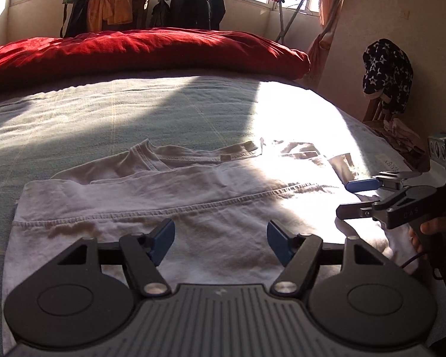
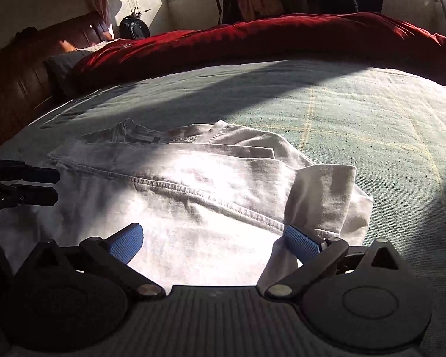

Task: Fold clothes

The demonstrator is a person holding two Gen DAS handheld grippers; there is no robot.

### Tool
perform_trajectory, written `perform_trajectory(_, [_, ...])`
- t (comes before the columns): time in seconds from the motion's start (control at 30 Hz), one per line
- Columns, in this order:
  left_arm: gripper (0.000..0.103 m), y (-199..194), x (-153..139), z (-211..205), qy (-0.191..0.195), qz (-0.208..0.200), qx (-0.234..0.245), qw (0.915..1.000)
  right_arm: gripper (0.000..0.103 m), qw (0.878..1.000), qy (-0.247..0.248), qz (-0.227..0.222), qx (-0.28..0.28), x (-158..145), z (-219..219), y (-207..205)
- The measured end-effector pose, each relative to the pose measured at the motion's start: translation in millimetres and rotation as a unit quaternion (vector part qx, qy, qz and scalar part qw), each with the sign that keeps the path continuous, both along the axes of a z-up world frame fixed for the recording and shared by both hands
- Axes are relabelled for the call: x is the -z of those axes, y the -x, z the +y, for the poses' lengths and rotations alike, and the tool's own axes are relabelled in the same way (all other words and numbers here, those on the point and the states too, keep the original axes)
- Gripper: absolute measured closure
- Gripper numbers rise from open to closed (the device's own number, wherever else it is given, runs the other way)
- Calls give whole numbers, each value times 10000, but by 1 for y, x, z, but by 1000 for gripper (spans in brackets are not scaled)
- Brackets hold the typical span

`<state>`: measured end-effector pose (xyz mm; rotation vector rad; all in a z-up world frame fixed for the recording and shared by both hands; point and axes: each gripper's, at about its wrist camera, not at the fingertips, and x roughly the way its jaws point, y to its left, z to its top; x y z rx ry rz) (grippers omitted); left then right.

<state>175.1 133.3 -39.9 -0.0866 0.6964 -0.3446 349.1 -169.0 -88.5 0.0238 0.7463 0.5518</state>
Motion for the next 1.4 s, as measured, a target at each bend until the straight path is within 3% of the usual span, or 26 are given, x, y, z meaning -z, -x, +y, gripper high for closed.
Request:
perform_trajectory(0.27, [34, 29, 20, 72, 355, 550, -1047, 9923, 0, 9995, 277, -112, 29, 2, 8, 2])
perform_trajectory(0.53, [29, 89, 2, 78, 450, 292, -998, 9936, 0, 9985, 515, -141, 84, 1, 16, 3])
perform_trajectory(0.67, [28, 98, 19, 80, 201, 683, -1259, 9895, 0, 9977, 596, -78, 308, -6, 21, 5])
perform_trajectory(0.73, [29, 109, 18, 84, 250, 643, -1321, 9888, 0, 9977, 580, -58, 342, -12, 23, 11])
perform_trajectory(1.1, [28, 88, 19, 75, 403, 538, -1218, 9903, 0, 9986, 434, -308, 34, -50, 33, 57])
perform_trajectory(1.4, [27, 110, 11, 62, 223, 390, -1092, 9930, 0, 9971, 742, -129, -123, -38, 37, 77])
